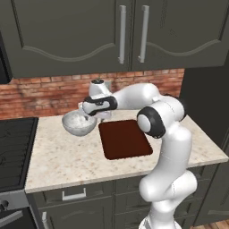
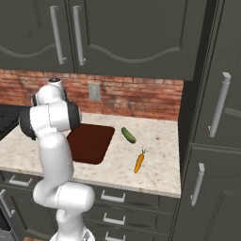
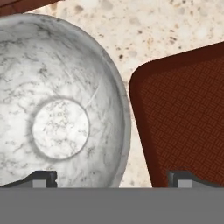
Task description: Place the two vegetables and bowl onto the tray for setting up a vegetable dip station.
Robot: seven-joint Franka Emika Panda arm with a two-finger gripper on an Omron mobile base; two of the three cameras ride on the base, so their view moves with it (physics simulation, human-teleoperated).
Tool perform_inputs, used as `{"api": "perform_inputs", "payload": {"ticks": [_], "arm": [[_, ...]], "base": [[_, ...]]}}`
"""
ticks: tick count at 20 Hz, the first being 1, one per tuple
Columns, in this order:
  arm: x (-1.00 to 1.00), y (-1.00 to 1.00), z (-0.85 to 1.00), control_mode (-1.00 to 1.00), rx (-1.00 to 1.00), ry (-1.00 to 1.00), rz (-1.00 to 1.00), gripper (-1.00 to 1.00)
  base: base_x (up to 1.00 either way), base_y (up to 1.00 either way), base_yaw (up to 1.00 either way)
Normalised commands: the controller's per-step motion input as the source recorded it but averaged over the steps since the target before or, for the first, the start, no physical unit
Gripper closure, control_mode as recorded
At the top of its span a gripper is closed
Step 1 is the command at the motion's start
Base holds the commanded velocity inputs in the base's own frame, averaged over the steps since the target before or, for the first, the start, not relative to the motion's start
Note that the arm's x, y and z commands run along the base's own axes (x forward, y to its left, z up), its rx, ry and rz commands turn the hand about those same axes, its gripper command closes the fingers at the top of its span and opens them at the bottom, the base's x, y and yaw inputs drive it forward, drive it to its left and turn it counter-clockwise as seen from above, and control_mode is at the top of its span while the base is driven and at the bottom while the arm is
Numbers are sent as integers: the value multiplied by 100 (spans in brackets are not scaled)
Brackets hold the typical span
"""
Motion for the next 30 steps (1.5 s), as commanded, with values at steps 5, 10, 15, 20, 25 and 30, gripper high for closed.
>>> {"api": "perform_inputs", "payload": {"ticks": [5, 10, 15, 20, 25, 30], "arm": [[33, 8, -4, -100, -2, 0, -9, -100], [15, 1, -17, -100, 0, 2, -11, -100], [0, 0, -25, -100, 0, 5, -11, -100], [0, 0, -23, -100, 0, 2, -9, -100], [4, 0, -16, -100, -1, 0, -3, -100], [0, 0, -2, -100, 0, -1, 0, -100]], "base": [[0, 0, 0], [0, 0, 0], [0, 0, 0], [0, 0, 0], [0, 0, 0], [0, 0, 0]]}}
